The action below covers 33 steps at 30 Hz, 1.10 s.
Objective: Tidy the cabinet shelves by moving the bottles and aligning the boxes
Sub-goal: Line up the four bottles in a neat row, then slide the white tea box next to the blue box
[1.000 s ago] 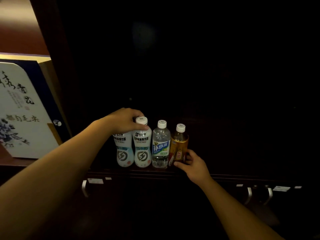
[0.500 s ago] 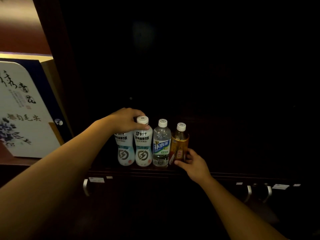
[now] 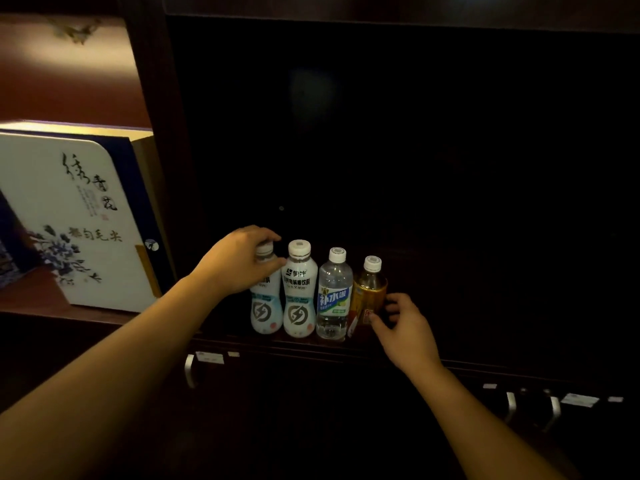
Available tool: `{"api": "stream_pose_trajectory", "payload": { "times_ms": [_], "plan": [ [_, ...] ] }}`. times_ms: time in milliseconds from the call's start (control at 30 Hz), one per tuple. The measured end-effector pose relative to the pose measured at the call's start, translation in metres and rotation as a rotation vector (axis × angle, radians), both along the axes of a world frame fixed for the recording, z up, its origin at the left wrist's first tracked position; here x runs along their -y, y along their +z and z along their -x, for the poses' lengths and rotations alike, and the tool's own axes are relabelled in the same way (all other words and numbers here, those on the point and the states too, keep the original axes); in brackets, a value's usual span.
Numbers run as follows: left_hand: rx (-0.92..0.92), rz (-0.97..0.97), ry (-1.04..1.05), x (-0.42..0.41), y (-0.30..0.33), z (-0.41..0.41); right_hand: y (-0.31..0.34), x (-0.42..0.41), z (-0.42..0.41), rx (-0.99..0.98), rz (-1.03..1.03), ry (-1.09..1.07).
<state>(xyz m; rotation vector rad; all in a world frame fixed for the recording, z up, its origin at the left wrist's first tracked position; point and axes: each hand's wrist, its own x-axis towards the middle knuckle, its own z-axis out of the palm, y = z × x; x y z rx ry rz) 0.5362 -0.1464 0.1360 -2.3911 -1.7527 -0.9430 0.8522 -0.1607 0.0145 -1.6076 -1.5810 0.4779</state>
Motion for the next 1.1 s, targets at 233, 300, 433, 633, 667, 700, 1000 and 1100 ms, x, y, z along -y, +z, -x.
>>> {"api": "stream_pose_trajectory", "payload": {
  "times_ms": [233, 300, 433, 633, 667, 700, 1000, 1100],
  "plan": [
    [-0.122, 0.084, 0.164, 0.062, -0.030, 0.047, 0.030, 0.035, 0.054, 0.261, -0.255, 0.201],
    [-0.187, 0.149, 0.232, 0.076, -0.041, 0.065, 0.033, 0.041, 0.081, 0.374, -0.312, 0.292],
    [-0.228, 0.218, 0.333, 0.099, -0.061, 0.110, 0.033, 0.052, 0.144, 0.465, -0.341, 0.445],
    [-0.275, 0.223, 0.513, 0.107, -0.079, 0.206, 0.021, 0.053, 0.251, 0.502, -0.291, 0.543],
    [-0.271, 0.231, 0.543, 0.104, -0.081, 0.224, 0.019, 0.050, 0.270, 0.509, -0.271, 0.545],
    [-0.261, 0.246, 0.567, 0.101, -0.084, 0.244, 0.018, 0.046, 0.289, 0.514, -0.243, 0.537],
    [-0.123, 0.276, 0.601, 0.036, -0.111, 0.390, 0.011, -0.006, 0.419, 0.426, 0.070, 0.154],
    [-0.039, 0.277, 0.535, 0.014, -0.123, 0.406, 0.005, -0.017, 0.433, 0.368, 0.143, 0.037]
  ]
}}
